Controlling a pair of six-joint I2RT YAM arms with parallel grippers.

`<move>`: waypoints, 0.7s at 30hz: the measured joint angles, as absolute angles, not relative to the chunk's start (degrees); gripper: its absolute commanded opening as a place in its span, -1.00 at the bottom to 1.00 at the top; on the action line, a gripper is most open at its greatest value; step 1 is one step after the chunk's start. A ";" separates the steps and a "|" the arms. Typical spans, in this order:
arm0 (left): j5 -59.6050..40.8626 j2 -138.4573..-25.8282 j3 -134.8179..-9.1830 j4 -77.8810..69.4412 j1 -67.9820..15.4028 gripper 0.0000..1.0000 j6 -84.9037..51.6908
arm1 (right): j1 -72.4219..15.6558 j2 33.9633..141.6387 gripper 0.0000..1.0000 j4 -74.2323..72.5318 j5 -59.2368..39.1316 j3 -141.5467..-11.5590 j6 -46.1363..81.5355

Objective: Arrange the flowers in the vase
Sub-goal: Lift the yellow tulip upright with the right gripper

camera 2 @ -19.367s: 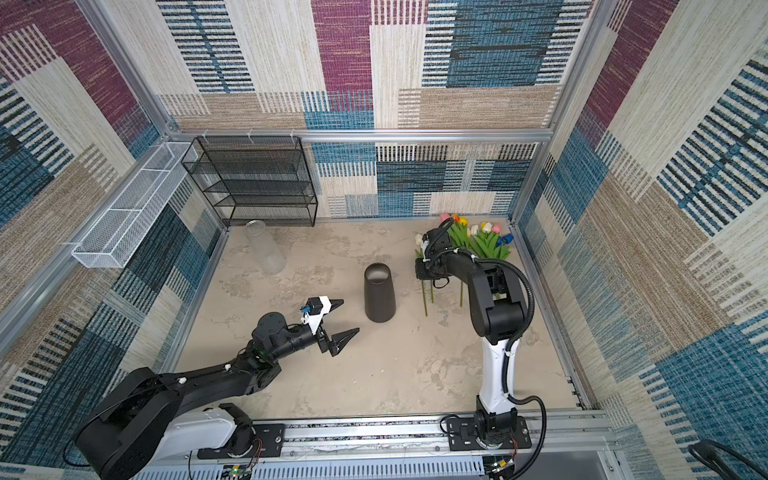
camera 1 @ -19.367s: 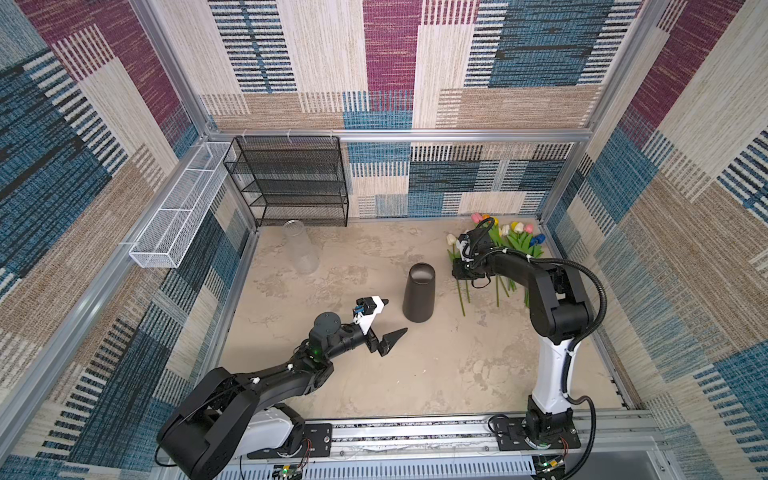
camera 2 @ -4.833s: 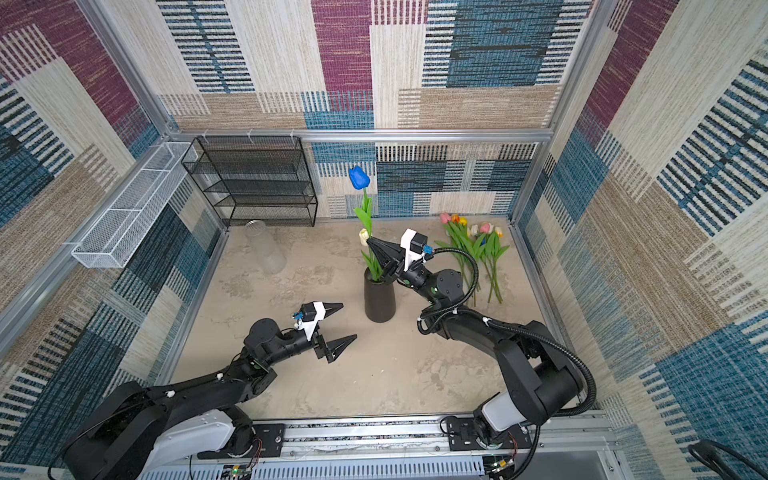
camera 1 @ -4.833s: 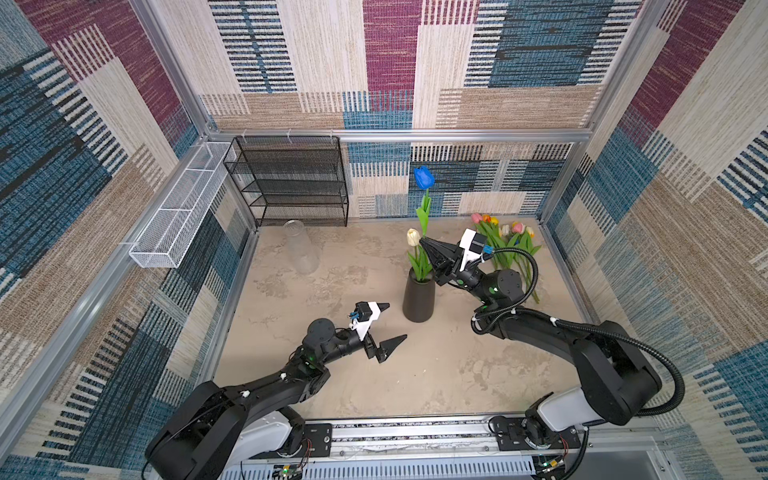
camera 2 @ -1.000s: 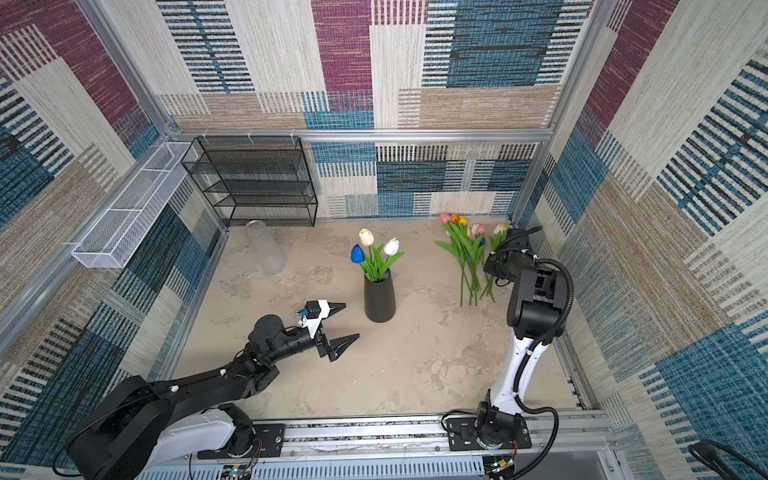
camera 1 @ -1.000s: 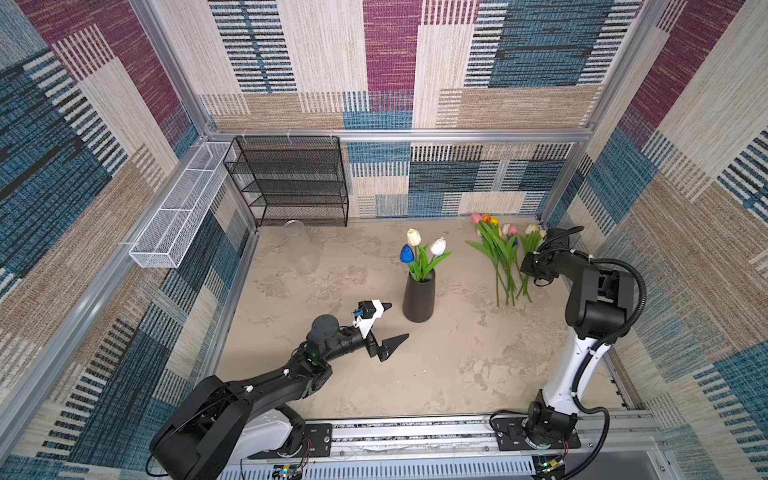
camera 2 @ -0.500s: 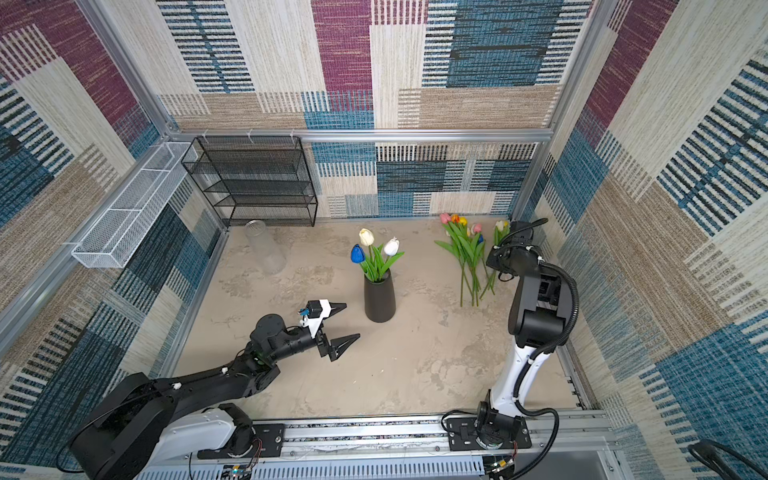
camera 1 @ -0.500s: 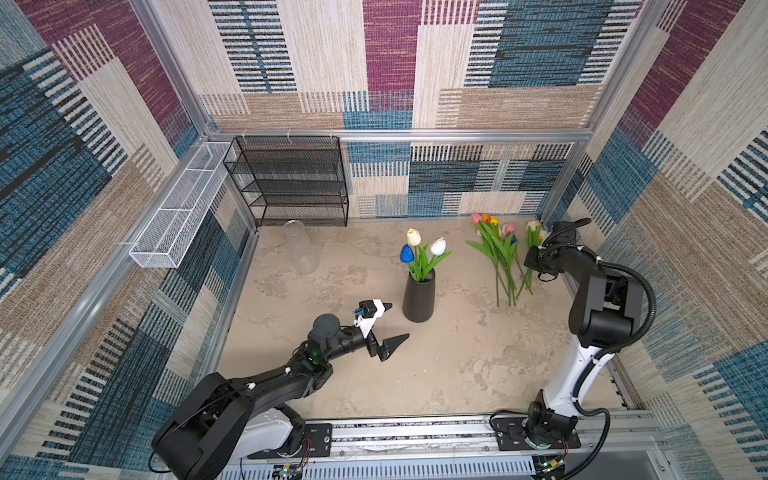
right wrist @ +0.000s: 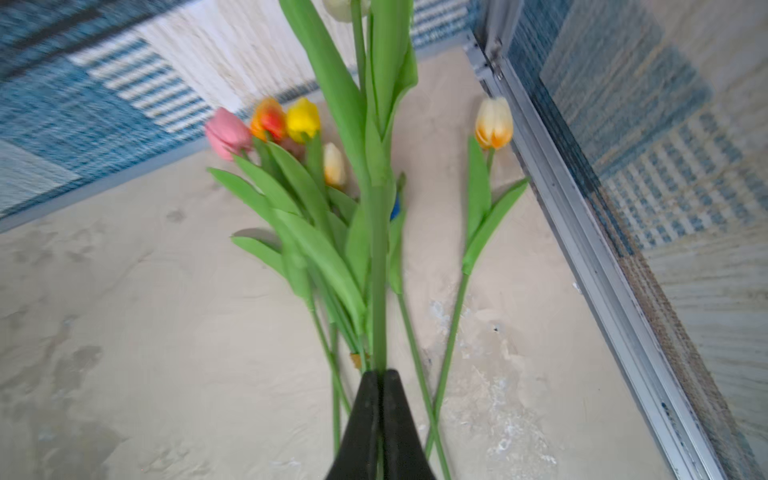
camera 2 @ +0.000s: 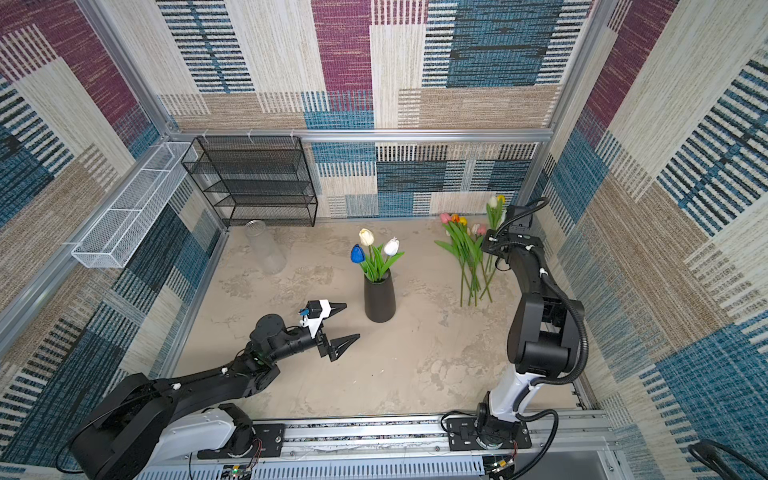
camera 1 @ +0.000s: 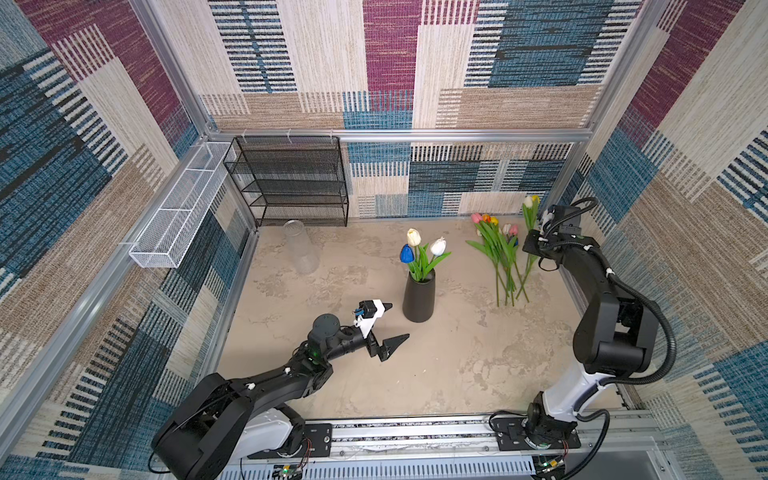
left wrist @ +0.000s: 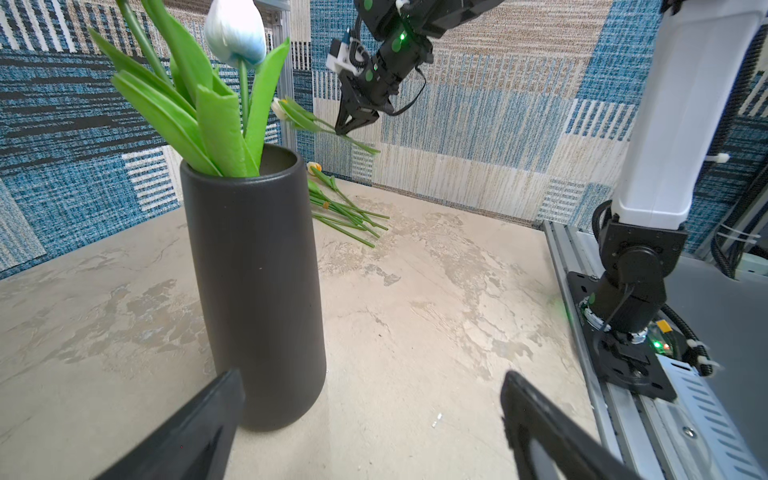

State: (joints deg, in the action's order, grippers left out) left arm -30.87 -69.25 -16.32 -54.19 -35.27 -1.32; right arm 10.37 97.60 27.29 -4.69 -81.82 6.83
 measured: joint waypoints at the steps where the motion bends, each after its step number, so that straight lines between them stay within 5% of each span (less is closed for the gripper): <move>1: -30.85 -69.21 -16.32 -54.19 -35.27 0.98 -1.32 | 9.17 95.68 -1.00 26.50 -5.30 -81.54 6.48; 6: -30.83 -68.86 -16.27 -54.22 -35.27 0.99 -1.30 | 3.25 82.67 -1.00 16.03 -14.24 -73.84 5.78; 13: -30.79 -69.12 -16.10 -54.43 -35.27 0.99 -1.30 | -1.34 64.84 -1.00 -19.92 -33.04 -48.49 13.58; 21: -30.81 -70.17 -16.10 -54.68 -35.27 0.99 -1.30 | -5.96 59.61 -1.00 -40.51 -40.93 -42.30 16.14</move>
